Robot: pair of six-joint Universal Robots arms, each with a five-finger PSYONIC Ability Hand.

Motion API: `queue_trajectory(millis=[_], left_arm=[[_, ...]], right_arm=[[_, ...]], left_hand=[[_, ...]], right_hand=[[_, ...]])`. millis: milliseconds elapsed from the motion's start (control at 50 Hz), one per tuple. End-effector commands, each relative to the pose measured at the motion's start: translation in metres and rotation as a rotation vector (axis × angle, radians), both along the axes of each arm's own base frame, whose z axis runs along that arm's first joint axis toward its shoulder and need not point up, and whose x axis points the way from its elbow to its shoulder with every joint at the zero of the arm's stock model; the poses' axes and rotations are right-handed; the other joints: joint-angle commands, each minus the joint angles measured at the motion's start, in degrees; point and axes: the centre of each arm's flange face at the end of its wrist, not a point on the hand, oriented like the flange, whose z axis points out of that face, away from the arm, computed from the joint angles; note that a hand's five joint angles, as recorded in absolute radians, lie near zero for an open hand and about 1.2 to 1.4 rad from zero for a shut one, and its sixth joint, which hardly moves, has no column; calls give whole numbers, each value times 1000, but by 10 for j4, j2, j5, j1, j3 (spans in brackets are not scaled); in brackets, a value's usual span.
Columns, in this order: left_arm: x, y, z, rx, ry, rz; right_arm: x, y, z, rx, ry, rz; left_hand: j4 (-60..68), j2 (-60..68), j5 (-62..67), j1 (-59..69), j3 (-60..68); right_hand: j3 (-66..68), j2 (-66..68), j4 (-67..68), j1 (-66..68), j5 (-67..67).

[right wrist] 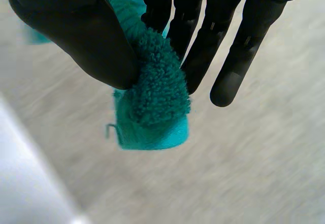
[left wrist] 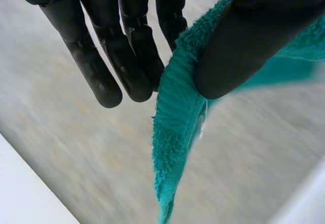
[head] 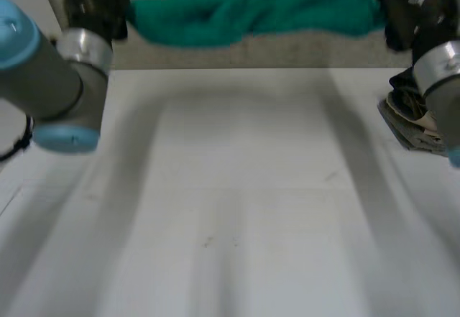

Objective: Fold the laundry.

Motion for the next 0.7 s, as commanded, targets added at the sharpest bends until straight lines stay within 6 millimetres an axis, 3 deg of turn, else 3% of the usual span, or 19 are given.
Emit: queue_trajectory(millis=[20,120,160,220,280,460,580,700], left_arm=[[8,35,-91,294,-77,-28],[11,56,-124,397,-118,-43],[13,62,-132,425,-129,-44],[16,73,-140,459,-144,-46],[20,81,-136,458,-142,-47],[28,101,-121,436,-132,-65],[30,108,-110,417,-100,-77],[30,107,-109,420,-83,-80]], right_arm=[[9,28,-96,504,129,39],[4,55,-143,790,198,48],[0,65,-153,879,215,47],[-3,74,-158,929,224,46],[-6,80,-162,960,229,43],[-15,87,-98,793,183,18],[-19,92,-87,785,184,19],[-26,107,-104,856,209,43]], left_hand=[[113,114,145,136,116],[113,114,145,136,116],[113,114,145,136,116],[113,114,145,136,116],[113,114,145,136,116],[113,114,145,136,116],[113,114,145,136,116],[113,114,145,136,116]], right_hand=[[116,125,112,168,133],[116,125,112,168,133],[28,37,24,80,45],[-33,-24,-37,19,-16],[-206,-197,-210,-154,-189],[-443,-435,-447,-391,-426],[-455,-447,-459,-403,-438],[-437,-428,-441,-385,-420]])
